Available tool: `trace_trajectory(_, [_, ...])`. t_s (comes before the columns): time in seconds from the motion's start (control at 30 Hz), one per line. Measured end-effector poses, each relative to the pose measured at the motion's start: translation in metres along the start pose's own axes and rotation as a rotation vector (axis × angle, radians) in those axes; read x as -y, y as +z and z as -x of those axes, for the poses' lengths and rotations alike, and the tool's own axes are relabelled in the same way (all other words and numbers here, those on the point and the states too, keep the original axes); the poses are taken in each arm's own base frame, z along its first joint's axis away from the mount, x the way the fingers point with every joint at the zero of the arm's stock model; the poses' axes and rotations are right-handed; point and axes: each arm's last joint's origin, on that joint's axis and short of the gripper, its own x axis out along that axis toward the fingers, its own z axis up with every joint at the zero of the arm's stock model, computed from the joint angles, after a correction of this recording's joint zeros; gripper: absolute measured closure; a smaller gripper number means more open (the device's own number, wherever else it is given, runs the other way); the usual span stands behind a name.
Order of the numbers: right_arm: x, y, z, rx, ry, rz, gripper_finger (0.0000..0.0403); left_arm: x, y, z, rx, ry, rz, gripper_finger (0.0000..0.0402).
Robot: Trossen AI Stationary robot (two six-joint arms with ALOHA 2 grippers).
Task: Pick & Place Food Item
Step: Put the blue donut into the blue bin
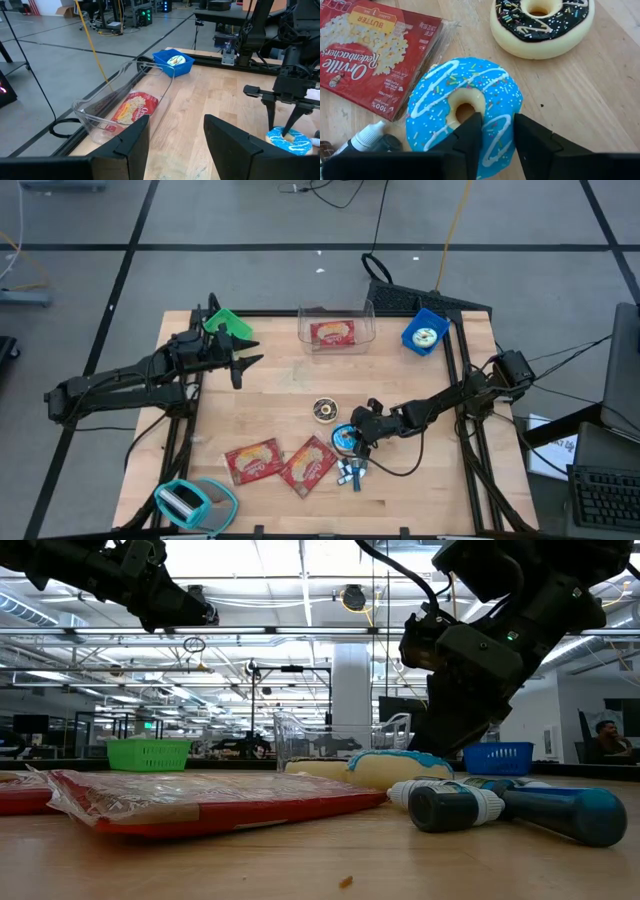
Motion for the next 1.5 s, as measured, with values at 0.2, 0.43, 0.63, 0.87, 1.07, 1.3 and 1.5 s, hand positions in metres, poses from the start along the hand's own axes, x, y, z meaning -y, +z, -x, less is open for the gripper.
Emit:
trace_trajectory(0.2, [0.0, 0.0, 0.0, 0.001, -0.001, -0.001, 0.0329, 0.0, 0.0, 0.0, 0.0, 0.0, 0.0, 0.0215])
trace_trajectory(0.43, [-0.001, 0.001, 0.0, 0.016, 0.009, 0.001, 0.0354, 0.0, 0.0, 0.0, 0.0, 0.001, 0.0, 0.0215])
trace_trajectory(0.63, [-0.004, 0.006, 0.001, 0.064, 0.039, 0.051, 0.0364, 0.0, 0.0, 0.0, 0.0, 0.0, 0.0, 0.0215])
trace_trajectory(0.87, [-0.006, 0.012, 0.006, 0.096, 0.066, 0.052, 0.0364, 0.0, 0.0, 0.0, 0.0, 0.0, 0.0, 0.0215])
trace_trajectory(1.07, [-0.008, 0.02, 0.019, 0.125, 0.109, 0.052, 0.0366, 0.0, 0.0, 0.0, 0.0, 0.0, 0.0, 0.0215])
trace_trajectory(1.3, [-0.01, 0.033, 0.042, 0.203, 0.147, 0.111, 0.0367, 0.0, 0.0, 0.0, 0.0, 0.0, 0.0, 0.0215])
trace_trajectory(1.5, [-0.01, 0.043, 0.064, 0.262, 0.173, 0.138, 0.0367, 0.0, 0.0, 0.0, 0.0, 0.0, 0.0, 0.0215])
